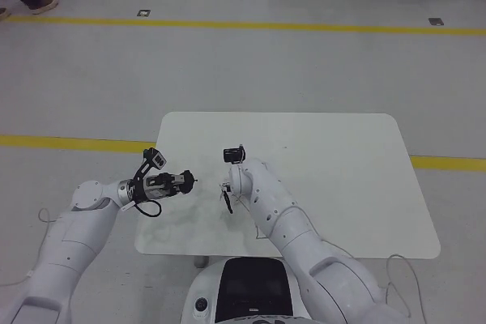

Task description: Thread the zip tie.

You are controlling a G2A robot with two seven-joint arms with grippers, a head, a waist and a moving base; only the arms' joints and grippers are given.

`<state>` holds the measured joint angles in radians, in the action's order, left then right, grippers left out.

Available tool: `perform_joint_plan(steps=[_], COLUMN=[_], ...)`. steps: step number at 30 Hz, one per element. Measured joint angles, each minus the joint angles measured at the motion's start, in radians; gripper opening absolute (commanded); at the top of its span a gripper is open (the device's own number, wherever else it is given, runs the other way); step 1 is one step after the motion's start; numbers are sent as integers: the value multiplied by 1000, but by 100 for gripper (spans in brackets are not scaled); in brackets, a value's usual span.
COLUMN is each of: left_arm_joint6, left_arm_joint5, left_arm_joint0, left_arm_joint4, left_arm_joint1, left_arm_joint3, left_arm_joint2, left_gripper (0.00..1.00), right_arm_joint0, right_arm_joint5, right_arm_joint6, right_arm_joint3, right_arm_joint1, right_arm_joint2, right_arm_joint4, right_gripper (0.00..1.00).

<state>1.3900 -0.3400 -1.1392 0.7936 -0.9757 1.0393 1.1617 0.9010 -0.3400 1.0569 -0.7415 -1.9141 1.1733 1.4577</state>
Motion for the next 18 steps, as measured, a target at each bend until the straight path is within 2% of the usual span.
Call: perform_joint_plan(steps=[18], left_arm_joint6=[0], left_arm_joint5=[0], left_arm_joint0=[0], left_arm_joint4=[0], left_arm_joint1=[0], left_arm_joint3=[0], left_arm_joint2=[0], left_gripper=[0], right_arm_joint0=[-99], right_arm_joint5=[0], right_arm_joint6=[-71], right_arm_joint3=[207], right_arm_joint1=[-41], right_arm_joint2=[18], right_arm_joint4=[-27], right_gripper=[26])
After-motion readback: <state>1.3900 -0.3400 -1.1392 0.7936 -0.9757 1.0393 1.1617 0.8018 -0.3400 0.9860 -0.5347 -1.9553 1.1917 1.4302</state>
